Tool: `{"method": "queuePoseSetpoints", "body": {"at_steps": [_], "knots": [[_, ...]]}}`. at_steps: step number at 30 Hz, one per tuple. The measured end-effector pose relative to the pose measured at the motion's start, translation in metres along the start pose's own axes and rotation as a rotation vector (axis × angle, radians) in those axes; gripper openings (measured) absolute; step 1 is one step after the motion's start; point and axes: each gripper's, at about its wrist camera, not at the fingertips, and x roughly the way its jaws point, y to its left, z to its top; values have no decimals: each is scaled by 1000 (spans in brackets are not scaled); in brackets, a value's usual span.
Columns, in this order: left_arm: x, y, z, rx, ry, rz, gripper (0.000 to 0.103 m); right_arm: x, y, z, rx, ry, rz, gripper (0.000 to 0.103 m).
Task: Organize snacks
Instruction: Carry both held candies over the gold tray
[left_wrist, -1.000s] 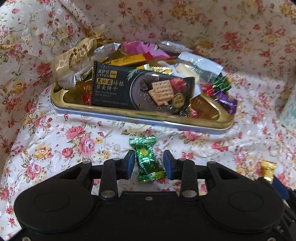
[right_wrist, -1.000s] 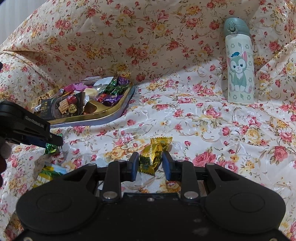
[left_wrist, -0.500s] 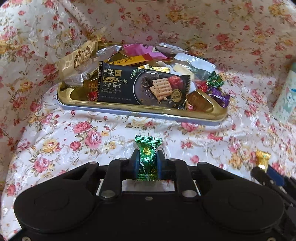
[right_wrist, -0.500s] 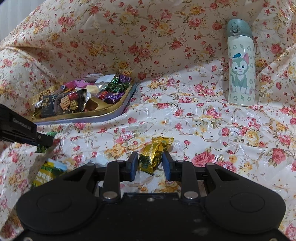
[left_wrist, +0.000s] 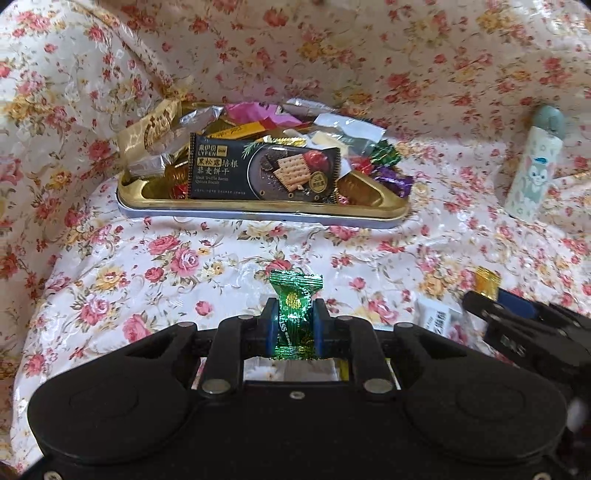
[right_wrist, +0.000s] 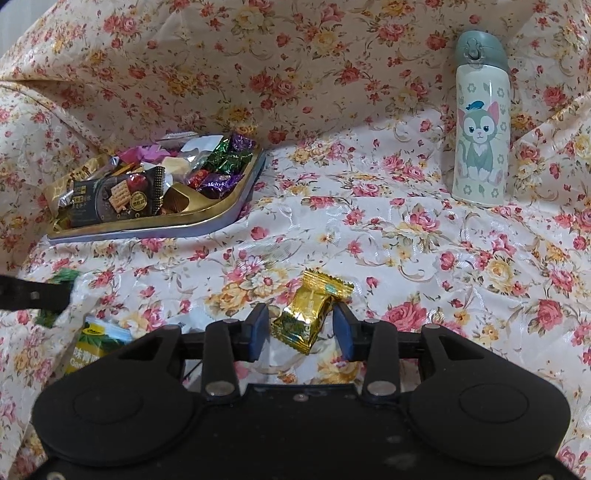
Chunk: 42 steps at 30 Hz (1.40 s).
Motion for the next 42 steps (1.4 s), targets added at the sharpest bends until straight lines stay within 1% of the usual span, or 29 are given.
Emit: {"method": "queuePoseSetpoints", "body": {"at_steps": [3, 4, 5, 12, 17, 22, 29, 32, 37, 40, 42], "knots": [[-11, -2, -5, 17, -11, -1, 25, 3, 5, 1, -35, 3, -20, 39], [-15, -3, -7, 22, -12, -2, 25, 4, 6, 1, -42, 2, -27, 33], [-18, -4, -8, 27, -13, -4, 25, 4, 6, 1, -47, 0, -32, 31], [-39, -8, -23, 39, -9, -10, 25, -5, -2, 1, -24, -3, -31, 29], [-53, -10, -31, 30, 11, -14, 25, -27, -12, 5, 19, -31, -17, 29], [-71, -12, -38, 28, 14, 2, 25, -65, -14, 10, 33, -85, 16, 29], [-101, -16, -54, 34, 9, 20, 25, -136, -6, 3, 29, -159, 94, 29], [-114, -18, -64, 44, 3, 35, 25, -169, 0, -5, 14, -189, 127, 29], [-137, -19, -85, 41, 6, 38, 25, -220, 10, -24, -2, -229, 187, 29], [-148, -23, -99, 49, 15, 40, 25, -247, 15, -38, -12, -234, 217, 29], [-155, -25, -109, 53, 23, 39, 25, -260, 18, -46, -11, -221, 232, 29]]}}
